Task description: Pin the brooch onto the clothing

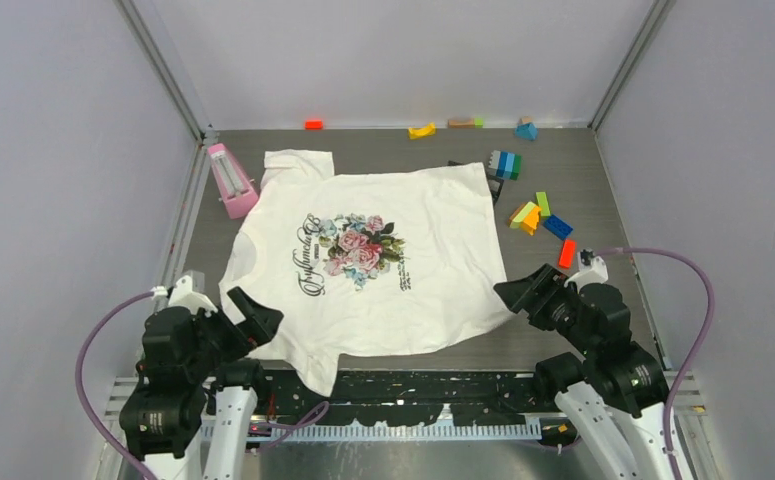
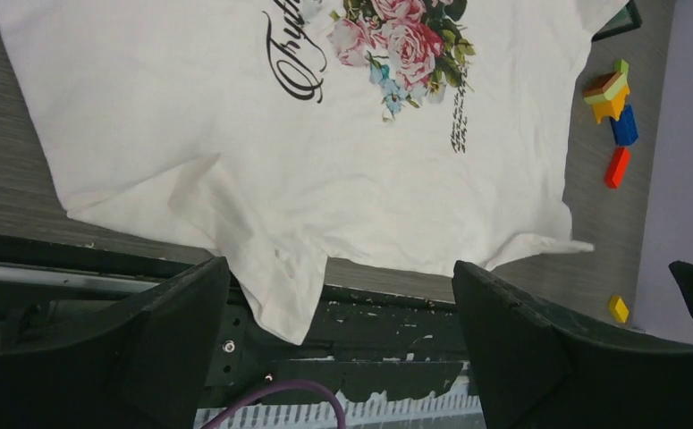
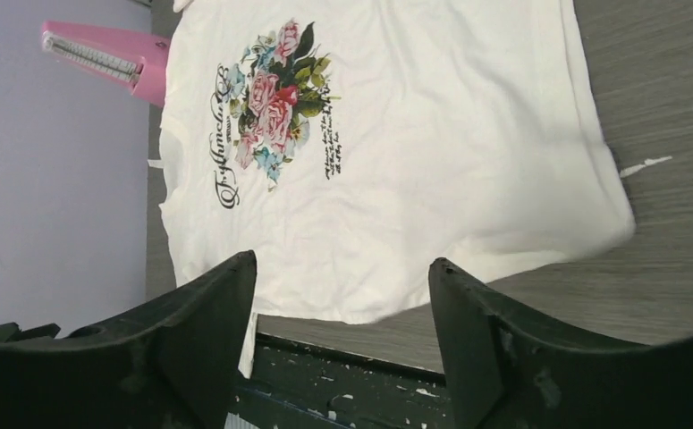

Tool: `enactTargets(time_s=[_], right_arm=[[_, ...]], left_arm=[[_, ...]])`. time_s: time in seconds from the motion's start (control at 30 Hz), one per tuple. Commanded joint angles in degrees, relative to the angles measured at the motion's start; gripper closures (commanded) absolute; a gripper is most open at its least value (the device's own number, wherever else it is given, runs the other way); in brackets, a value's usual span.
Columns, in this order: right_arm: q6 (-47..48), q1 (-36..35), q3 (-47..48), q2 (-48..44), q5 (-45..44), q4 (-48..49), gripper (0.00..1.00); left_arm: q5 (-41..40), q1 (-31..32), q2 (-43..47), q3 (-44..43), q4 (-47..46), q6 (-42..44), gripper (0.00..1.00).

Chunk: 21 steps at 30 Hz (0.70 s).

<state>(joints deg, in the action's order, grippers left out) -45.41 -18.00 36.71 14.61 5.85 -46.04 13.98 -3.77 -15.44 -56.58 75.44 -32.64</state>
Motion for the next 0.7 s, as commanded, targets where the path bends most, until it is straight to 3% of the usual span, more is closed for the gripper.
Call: enactTargets(time_s=[0.0,0.17,0.67], right_arm=[[-2.8,-0.1,0.4,-1.3,-3.6,-4.6,0.2],[-1.5,-0.1,1.4,4.9,-4.5,0.9,0.16],[-0.8,-0.1,0.9,22.7,-5.6,16.7,0.15]], left_arm=[[-2.4,0.1,-2.7,-4.9,1.0,0.5,0.0],[-4.2,0.2,-6.6,-8.1,-1.7,2.9,0.0],[-2.6,0.2,-14.4,-2.0,-12.9,5.1,0.0]])
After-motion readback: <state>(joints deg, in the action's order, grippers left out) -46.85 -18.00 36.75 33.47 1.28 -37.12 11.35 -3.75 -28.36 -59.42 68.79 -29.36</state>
